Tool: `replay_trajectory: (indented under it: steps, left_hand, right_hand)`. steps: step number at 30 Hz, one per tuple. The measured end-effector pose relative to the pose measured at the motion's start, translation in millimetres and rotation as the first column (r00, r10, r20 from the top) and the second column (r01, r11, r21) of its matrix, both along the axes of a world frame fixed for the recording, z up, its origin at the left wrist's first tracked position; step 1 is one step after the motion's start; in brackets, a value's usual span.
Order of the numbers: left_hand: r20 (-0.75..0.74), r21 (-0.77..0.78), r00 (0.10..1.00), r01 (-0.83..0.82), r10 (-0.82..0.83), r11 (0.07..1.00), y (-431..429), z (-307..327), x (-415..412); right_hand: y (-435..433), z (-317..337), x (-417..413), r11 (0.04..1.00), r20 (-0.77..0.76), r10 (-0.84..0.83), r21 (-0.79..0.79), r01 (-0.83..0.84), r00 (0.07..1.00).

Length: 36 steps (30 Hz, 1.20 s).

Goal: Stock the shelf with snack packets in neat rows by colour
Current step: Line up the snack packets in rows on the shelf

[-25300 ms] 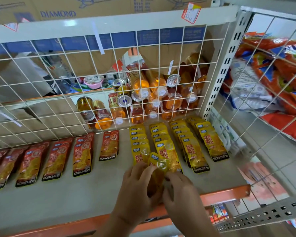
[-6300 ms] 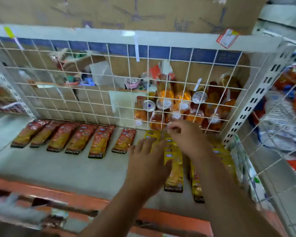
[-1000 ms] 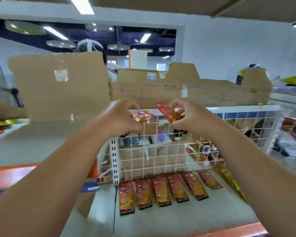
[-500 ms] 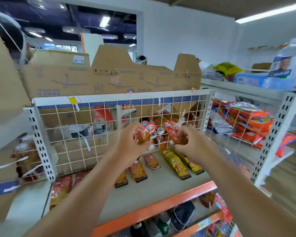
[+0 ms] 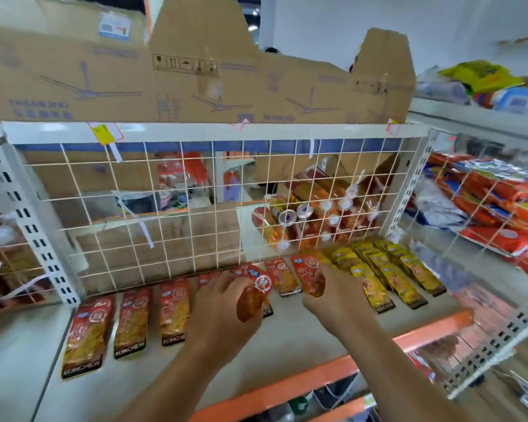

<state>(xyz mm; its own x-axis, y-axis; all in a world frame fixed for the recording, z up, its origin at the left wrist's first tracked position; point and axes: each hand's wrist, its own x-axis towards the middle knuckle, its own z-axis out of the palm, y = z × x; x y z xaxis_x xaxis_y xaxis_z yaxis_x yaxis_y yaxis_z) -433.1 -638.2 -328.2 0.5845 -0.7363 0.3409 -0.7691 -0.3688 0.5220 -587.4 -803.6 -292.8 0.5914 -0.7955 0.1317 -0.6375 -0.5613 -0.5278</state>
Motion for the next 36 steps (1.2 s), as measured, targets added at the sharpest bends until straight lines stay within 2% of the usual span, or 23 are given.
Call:
replay_trajectory:
  steps: [2,6,12,16,19,27,36]
  left_hand:
    - [0.012,0.021,1.0,0.002,-0.002,1.0,-8.6,-27.3,7.1]
    - [-0.018,-0.034,0.999,0.037,-0.037,0.999,-19.5,-72.3,12.9]
    - [0.032,-0.05,0.999,0.032,-0.03,0.998,-21.7,-106.6,15.5]
    - [0.059,-0.105,0.998,-0.026,0.032,0.994,-35.1,-107.4,16.0]
    - [0.051,-0.074,0.997,-0.052,0.056,0.996,-40.6,-108.2,16.5]
    - [0.063,-0.042,0.996,-0.063,0.066,0.997,-43.3,-114.8,17.3]
    - [0.085,-0.053,0.995,-0.045,0.05,0.998,-43.4,-116.1,18.7]
  right_hand:
    - [-7.6,-18.0,14.8,1.0,-0.044,-0.014,0.002,0.014,0.999]
    - [-21.9,-44.2,42.0,1.0,-0.111,-0.02,0.012,0.022,0.994]
    - [-42.3,-72.8,74.4,1.0,-0.184,-0.007,0.022,0.011,0.983]
    - [-57.7,-87.2,90.4,1.0,-0.2,0.024,0.023,-0.02,0.979]
    - [-63.7,-93.3,98.1,0.999,-0.213,0.029,0.023,-0.024,0.977]
    - [-70.9,-99.6,103.4,0.998,-0.269,0.06,0.04,-0.051,0.961]
    - [-71.6,-106.9,101.6,0.998,-0.26,0.065,0.011,-0.064,0.964]
